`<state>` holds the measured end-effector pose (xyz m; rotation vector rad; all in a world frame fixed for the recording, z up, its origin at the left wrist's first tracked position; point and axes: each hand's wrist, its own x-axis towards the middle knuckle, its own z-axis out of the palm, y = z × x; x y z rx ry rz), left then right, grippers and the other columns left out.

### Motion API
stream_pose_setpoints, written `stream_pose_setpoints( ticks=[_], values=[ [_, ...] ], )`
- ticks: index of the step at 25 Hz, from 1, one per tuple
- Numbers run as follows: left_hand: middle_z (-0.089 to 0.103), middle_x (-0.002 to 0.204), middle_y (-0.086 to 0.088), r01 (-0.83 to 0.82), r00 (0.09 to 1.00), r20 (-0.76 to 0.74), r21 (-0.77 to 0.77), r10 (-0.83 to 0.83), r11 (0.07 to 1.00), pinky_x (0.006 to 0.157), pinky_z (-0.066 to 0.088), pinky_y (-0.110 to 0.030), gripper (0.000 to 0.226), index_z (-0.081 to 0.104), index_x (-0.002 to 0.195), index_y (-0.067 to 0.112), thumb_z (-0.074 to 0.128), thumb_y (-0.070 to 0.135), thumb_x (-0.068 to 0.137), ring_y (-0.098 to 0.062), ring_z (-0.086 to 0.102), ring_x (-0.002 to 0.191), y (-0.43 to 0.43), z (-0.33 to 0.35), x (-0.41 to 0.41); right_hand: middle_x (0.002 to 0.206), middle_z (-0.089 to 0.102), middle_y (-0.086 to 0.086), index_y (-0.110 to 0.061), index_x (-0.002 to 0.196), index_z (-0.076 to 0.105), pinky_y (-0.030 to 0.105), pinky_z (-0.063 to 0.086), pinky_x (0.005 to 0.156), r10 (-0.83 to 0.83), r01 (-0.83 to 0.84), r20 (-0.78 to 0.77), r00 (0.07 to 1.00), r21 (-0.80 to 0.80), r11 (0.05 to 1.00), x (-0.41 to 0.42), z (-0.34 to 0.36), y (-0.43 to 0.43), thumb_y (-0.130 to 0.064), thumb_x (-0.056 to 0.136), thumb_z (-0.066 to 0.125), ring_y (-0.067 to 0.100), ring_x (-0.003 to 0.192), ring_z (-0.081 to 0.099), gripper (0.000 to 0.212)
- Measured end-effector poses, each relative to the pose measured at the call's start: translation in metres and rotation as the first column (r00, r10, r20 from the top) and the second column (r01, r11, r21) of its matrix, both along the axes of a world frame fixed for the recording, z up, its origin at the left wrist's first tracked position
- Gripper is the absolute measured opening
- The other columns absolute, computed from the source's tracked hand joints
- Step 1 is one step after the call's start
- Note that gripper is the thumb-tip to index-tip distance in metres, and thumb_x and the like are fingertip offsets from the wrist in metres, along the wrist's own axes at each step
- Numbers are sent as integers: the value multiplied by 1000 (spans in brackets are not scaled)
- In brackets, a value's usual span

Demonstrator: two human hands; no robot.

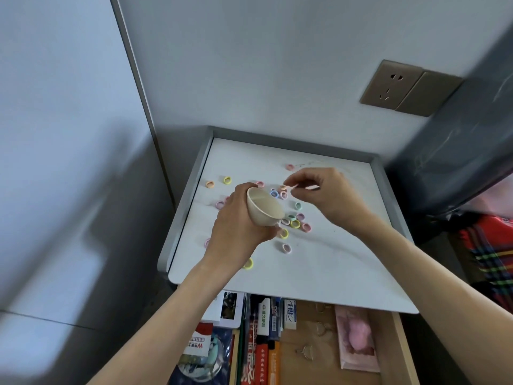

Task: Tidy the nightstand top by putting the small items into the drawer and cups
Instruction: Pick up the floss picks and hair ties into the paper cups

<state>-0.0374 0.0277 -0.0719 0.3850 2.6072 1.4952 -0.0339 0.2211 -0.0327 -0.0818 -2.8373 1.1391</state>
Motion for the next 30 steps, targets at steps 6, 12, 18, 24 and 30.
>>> stream_pose_setpoints(
  ticks=[6,12,18,24,30],
  values=[
    [59,108,14,23,999,-47,80,-19,997,79,49,-31,71,45,114,36,92,36,61,-16,56,104,-10,-1,-2,111,60,-3,-19,113,70,9,42,78,22,-60,163,986,236,970,15,-66,31,-18,76,82,9,86,56,39],
    [59,107,15,33,997,-66,75,-28,997,85,51,-39,72,45,115,35,93,33,61,-17,57,104,-10,-2,-3,84,58,-8,-16,86,70,7,37,60,-42,2,110,993,339,941,5,-67,19,-9,83,70,6,71,53,8],
    [58,111,13,39,997,-69,54,-35,998,81,53,-38,74,46,120,33,91,40,63,-18,56,106,-9,-3,-2,72,60,-8,-18,74,66,16,38,49,-162,62,215,963,409,911,-5,-55,11,-10,80,67,13,68,56,9],
    [58,111,18,3,999,-38,5,-3,1000,77,48,-31,73,47,119,33,92,36,62,-19,58,105,-4,2,-4,61,71,-4,-20,69,73,22,50,62,-128,130,45,991,-30,991,-4,13,-6,-6,69,70,3,67,66,15],
    [62,107,14,5,999,-32,-19,-5,1000,78,51,-32,71,48,122,26,90,32,65,-17,63,100,-1,7,-2,63,65,-19,-24,79,74,-5,29,84,233,-240,59,971,180,954,1,24,-53,-18,83,69,-5,66,61,9]
  ],
)
